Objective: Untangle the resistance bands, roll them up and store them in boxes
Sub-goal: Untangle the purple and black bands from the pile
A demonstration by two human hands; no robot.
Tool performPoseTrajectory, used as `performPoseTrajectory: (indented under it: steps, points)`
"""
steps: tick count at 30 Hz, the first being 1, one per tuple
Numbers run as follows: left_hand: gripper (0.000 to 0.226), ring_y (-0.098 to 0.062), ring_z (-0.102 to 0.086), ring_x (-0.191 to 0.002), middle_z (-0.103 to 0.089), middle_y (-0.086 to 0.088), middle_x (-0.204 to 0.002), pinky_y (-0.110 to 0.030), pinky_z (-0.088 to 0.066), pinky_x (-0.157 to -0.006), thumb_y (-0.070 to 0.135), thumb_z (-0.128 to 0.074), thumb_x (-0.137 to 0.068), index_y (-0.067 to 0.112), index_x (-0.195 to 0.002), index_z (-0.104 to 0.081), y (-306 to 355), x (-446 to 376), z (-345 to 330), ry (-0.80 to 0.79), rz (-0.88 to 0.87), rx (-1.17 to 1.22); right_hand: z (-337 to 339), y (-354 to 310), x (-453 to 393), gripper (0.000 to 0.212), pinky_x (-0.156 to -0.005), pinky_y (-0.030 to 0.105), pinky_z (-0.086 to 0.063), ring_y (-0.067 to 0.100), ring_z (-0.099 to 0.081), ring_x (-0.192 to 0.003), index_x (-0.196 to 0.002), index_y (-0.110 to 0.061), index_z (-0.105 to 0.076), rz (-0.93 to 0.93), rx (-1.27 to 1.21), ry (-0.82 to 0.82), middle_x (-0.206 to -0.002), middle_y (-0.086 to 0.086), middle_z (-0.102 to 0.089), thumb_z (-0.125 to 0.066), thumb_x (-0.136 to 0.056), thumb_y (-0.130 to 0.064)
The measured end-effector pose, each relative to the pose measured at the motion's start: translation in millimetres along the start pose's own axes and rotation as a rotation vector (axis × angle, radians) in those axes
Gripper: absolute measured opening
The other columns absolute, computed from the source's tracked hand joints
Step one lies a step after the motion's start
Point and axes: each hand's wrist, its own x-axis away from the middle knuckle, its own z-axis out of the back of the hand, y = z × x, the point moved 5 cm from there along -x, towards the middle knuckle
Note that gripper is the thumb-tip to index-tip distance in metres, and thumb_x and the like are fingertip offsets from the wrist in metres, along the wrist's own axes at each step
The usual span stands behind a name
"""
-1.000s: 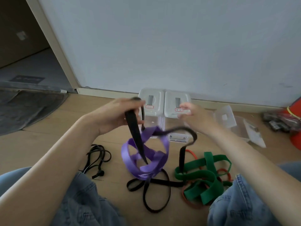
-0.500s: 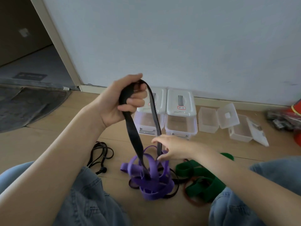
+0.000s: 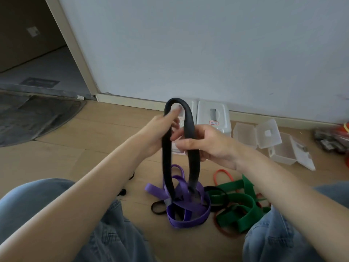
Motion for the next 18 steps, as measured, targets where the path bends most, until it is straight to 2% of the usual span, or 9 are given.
performPoseTrajectory:
  steps: [2, 3, 6, 9, 11, 13, 15, 16, 18]
  points:
    - [0.049, -0.027, -0.050, -0.083, -0.046, -0.014, -0.089, -0.040, -0.048, -0.092, 0.051, -0.046, -0.091, 0.003, -0.093, -0.053, -12, 2, -18, -0.158, 0.076, 0.041, 5, 1, -1, 0.023, -0.048, 0.022, -0.036, 0.017, -0.052, -0.065, -0.088, -0.013, -0.063, -0.046, 0.040, 0.077, -0.067, -0.001, -0.058, -0.075, -0.072, -0.025]
    - [0.047, -0.027, -0.050, -0.087, -0.045, -0.015, -0.092, -0.041, -0.047, -0.094, 0.051, -0.046, -0.091, 0.004, -0.089, -0.052, -13, 3, -23, -0.198, 0.097, 0.092, 8, 3, -1, 0.020, -0.047, 0.022, -0.041, 0.018, -0.056, -0.067, -0.087, -0.013, -0.063, -0.068, 0.112, 0.121, -0.070, 0.002, -0.060, -0.075, -0.074, -0.023]
    - [0.032, -0.026, -0.062, -0.090, -0.059, -0.016, -0.099, -0.037, -0.051, -0.086, 0.039, -0.050, -0.093, 0.010, -0.080, -0.048, -9, -2, -22, -0.183, 0.069, 0.263, 18, 9, -1, 0.016, -0.045, 0.021, -0.050, 0.011, -0.063, -0.056, -0.088, -0.021, -0.060, -0.102, 0.341, 0.246, -0.074, -0.003, -0.064, -0.073, -0.079, -0.018]
    - [0.016, -0.030, -0.061, -0.098, -0.057, -0.020, -0.112, -0.042, -0.051, -0.092, 0.021, -0.049, -0.092, 0.005, -0.090, -0.051, 0, 1, -21, -0.301, 0.034, 0.469, 22, 16, -1, 0.037, -0.047, 0.023, -0.052, 0.011, -0.066, -0.057, -0.100, -0.017, -0.050, -0.103, 0.293, 0.274, -0.095, 0.000, -0.062, -0.077, -0.075, -0.017]
    - [0.016, -0.033, -0.059, -0.105, -0.055, -0.021, -0.116, -0.044, -0.048, -0.097, 0.016, -0.048, -0.091, 0.002, -0.097, -0.052, 5, 4, -20, -0.318, -0.002, 0.538, 22, 16, -3, 0.039, -0.047, 0.024, -0.050, 0.014, -0.066, -0.060, -0.103, -0.021, -0.049, -0.084, 0.226, 0.234, -0.093, 0.000, -0.067, -0.076, -0.075, -0.018]
    - [0.018, -0.030, -0.058, -0.113, -0.057, -0.021, -0.119, -0.042, -0.047, -0.099, 0.017, -0.048, -0.093, 0.002, -0.098, -0.056, 7, 5, -16, -0.223, -0.056, 0.439, 19, 15, -4, 0.031, -0.048, 0.022, -0.049, 0.016, -0.066, -0.061, -0.102, -0.018, -0.055, -0.100, 0.141, 0.181, -0.082, 0.003, -0.070, -0.074, -0.078, -0.018]
    - [0.022, -0.020, -0.057, -0.114, -0.062, -0.013, -0.120, -0.030, -0.047, -0.095, 0.022, -0.049, -0.094, 0.008, -0.104, -0.062, 12, 3, -9, -0.094, -0.208, 0.034, 14, 11, -6, 0.019, -0.049, 0.021, -0.050, 0.015, -0.065, -0.057, -0.096, -0.010, -0.059, -0.069, 0.097, 0.174, -0.073, 0.004, -0.070, -0.070, -0.082, -0.012]
    - [0.022, -0.014, -0.058, -0.113, -0.065, -0.007, -0.117, -0.023, -0.047, -0.090, 0.025, -0.051, -0.094, 0.014, -0.108, -0.063, 16, 5, -10, -0.118, -0.297, -0.118, 14, 5, -6, 0.012, -0.049, 0.020, -0.050, 0.013, -0.064, -0.054, -0.092, -0.008, -0.060, -0.018, 0.119, 0.213, -0.067, 0.003, -0.069, -0.068, -0.084, -0.009]
    - [0.026, -0.007, -0.058, -0.112, -0.065, 0.001, -0.119, -0.019, -0.049, -0.088, 0.030, -0.056, -0.090, 0.026, -0.116, -0.060, 9, 8, -17, -0.367, -0.274, -0.153, 21, -8, -6, 0.004, -0.050, 0.019, -0.051, 0.013, -0.066, -0.055, -0.088, -0.006, -0.061, 0.114, 0.054, 0.322, -0.067, 0.006, -0.068, -0.063, -0.086, -0.005]
